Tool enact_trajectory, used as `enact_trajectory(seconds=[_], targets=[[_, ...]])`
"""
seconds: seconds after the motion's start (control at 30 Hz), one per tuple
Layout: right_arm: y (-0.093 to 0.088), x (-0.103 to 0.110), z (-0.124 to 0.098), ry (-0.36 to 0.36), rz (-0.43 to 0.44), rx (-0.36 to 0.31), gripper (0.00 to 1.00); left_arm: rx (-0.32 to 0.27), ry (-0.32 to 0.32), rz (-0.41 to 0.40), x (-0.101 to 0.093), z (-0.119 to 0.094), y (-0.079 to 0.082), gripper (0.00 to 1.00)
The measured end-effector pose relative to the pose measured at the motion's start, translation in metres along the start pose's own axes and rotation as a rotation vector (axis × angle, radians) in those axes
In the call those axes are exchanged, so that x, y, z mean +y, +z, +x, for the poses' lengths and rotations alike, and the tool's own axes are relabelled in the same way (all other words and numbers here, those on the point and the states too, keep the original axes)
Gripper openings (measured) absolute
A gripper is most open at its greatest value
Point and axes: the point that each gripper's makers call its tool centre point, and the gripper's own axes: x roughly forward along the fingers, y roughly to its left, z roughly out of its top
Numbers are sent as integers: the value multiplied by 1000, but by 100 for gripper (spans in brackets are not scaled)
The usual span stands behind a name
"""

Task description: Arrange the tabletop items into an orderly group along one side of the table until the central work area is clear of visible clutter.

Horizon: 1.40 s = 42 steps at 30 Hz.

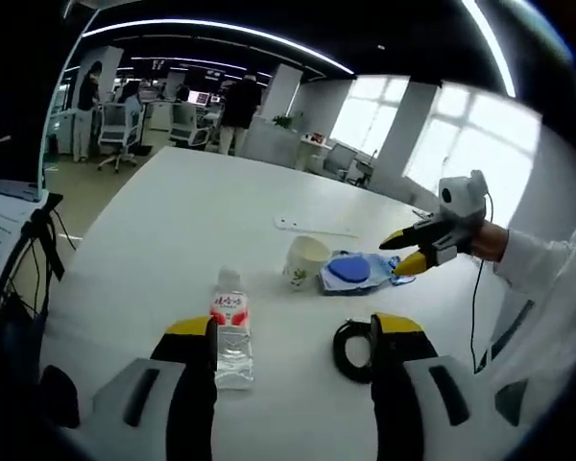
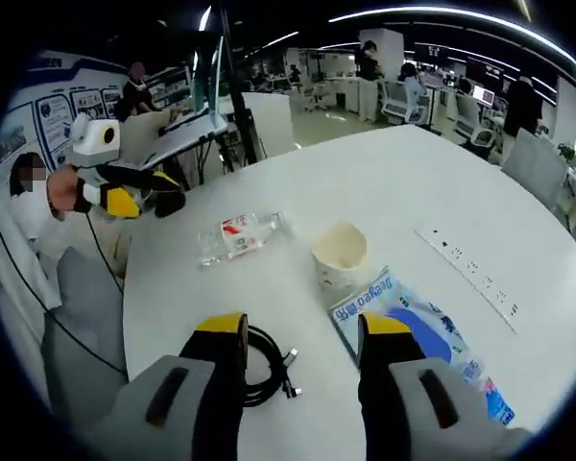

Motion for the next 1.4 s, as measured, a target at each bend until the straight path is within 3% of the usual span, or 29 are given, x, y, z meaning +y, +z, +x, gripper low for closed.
enact_trajectory(seconds=[0.33, 0.7, 1.13, 1.4], targets=[[-43, 5, -12, -38, 116, 6, 44, 70, -63, 70, -32, 24, -8, 66], [-74, 8, -9, -62, 236, 11, 43, 162, -129, 142, -61, 59, -29, 65], [-102, 16, 6, -82, 313, 44, 38, 270, -157, 213, -72, 93, -68, 62], [-112, 26, 20, -71, 341, 61, 32, 325, -151, 230, -72, 105, -92, 53]])
